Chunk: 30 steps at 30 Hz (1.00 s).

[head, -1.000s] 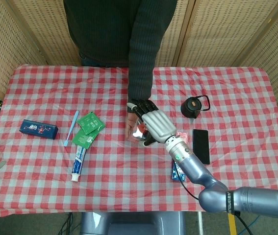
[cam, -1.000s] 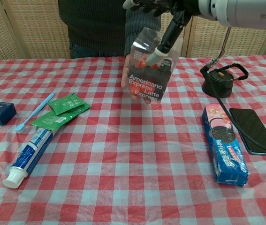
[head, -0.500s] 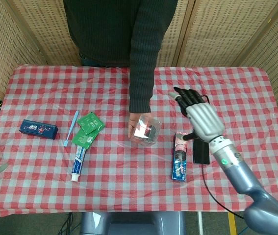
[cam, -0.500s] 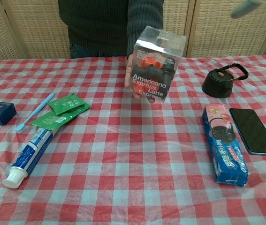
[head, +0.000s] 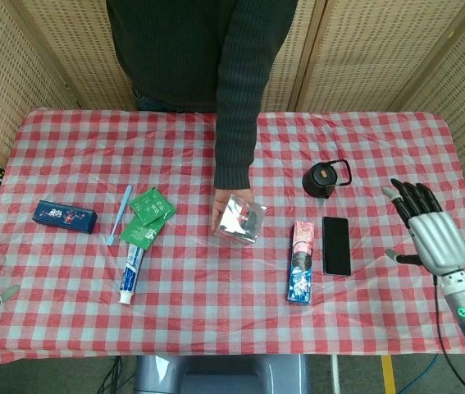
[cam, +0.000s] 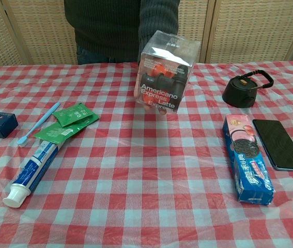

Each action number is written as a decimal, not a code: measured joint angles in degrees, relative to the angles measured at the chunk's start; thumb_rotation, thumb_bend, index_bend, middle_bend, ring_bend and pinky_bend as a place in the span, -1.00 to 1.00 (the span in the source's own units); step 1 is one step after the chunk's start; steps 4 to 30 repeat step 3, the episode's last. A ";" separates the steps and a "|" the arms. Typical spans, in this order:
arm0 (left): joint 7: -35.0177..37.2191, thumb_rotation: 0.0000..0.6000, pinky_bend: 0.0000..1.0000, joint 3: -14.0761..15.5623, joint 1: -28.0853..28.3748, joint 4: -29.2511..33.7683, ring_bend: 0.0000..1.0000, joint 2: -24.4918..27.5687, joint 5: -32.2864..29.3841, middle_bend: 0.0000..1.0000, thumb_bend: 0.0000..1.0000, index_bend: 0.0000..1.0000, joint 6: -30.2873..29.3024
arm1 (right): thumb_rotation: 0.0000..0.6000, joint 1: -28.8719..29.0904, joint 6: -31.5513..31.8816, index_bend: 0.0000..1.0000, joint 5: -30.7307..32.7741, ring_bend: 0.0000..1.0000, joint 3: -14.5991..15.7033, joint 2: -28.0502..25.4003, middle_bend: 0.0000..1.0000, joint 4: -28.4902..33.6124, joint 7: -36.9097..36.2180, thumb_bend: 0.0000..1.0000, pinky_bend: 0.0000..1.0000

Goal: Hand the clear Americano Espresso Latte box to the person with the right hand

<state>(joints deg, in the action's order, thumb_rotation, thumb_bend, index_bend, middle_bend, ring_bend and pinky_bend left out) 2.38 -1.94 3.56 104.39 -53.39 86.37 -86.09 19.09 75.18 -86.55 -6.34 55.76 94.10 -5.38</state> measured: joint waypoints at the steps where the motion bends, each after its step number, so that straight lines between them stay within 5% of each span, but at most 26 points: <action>1: -0.18 1.00 -1.00 0.16 -0.08 0.03 -1.00 -0.09 0.38 -1.00 -1.00 -1.00 -0.14 | 1.00 -1.38 1.65 -1.00 -0.76 -1.00 0.89 1.49 -1.00 -1.84 -0.84 -1.00 -1.00; 3: -0.37 1.00 -1.00 0.39 -0.20 0.09 -1.00 -0.20 0.93 -1.00 -1.00 -1.00 -0.34 | 1.00 -3.99 4.62 -1.00 -2.11 -1.00 2.60 4.33 -1.00 -5.33 -3.05 -1.00 -1.00; 30: -0.37 1.00 -1.00 0.39 -0.20 0.09 -1.00 -0.20 0.93 -1.00 -1.00 -1.00 -0.34 | 1.00 -3.99 4.62 -1.00 -2.11 -1.00 2.60 4.33 -1.00 -5.33 -3.05 -1.00 -1.00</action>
